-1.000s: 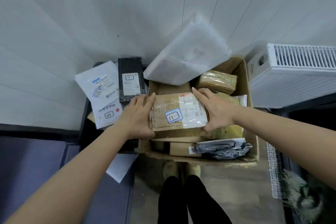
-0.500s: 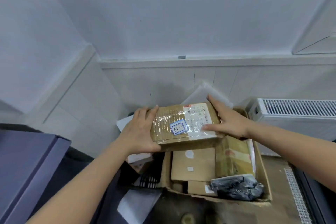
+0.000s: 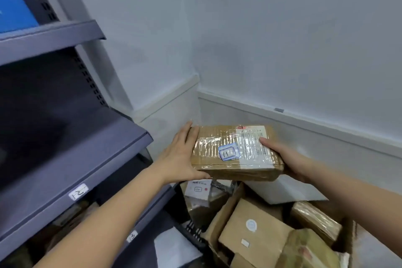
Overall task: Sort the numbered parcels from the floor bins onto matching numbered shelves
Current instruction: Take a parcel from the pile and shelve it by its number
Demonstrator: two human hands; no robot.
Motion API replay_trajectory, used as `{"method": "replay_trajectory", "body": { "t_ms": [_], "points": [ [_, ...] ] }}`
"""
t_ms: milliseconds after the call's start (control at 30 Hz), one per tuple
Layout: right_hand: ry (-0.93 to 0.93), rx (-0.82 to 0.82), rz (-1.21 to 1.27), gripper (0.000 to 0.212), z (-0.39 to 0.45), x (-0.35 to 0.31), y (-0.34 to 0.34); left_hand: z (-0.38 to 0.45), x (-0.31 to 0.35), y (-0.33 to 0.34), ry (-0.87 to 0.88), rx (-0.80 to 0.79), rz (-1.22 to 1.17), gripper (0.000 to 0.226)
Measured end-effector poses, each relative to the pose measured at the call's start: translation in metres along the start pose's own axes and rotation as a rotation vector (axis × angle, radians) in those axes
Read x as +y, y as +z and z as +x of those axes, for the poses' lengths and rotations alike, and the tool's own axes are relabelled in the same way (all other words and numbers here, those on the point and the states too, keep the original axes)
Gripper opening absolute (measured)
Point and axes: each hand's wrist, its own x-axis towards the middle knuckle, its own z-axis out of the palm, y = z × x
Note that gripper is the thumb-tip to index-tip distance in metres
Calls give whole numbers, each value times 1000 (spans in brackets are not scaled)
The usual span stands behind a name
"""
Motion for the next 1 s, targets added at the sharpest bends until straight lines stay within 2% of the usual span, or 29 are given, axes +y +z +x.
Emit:
{"method": "replay_trajectory", "body": {
  "t_ms": [67, 133, 233, 267, 333, 400, 467, 600, 700, 867, 1000],
  "points": [
    [-30, -72, -25, 50, 2, -3, 5, -27, 8, 1, -169, 37, -183, 138],
    [-41, -132, -58, 56, 4, -3, 16, -53, 17, 3, -357, 134, -481, 131],
    [-77, -262, -133, 64, 5, 0, 40, -91, 28, 8, -577, 303, -720, 96],
    [-80, -306, -151, 69, 6, 2, 49, -105, 30, 10, -625, 338, -742, 82],
    [-74, -354, -171, 70, 7, 6, 69, -133, 31, 12, -700, 392, -790, 73],
    [-79, -397, -176, 74, 9, 10, 90, -162, 28, 16, -763, 434, -843, 74],
    [-68, -431, -193, 89, 9, 15, 111, -190, 26, 21, -827, 465, -872, 75],
    [-63, -546, -228, 79, -2, 23, 154, -238, 30, 32, -920, 543, -908, 78],
    [-48, -588, -291, 96, -6, 32, 182, -275, 33, 39, -963, 589, -912, 76],
    [-25, -638, -294, 75, -29, 42, 240, -337, 40, 42, -1014, 709, -890, 70],
    [-40, -649, -290, 71, -56, 52, 290, -389, 41, 30, -1069, 777, -858, 69]
  ]
}}
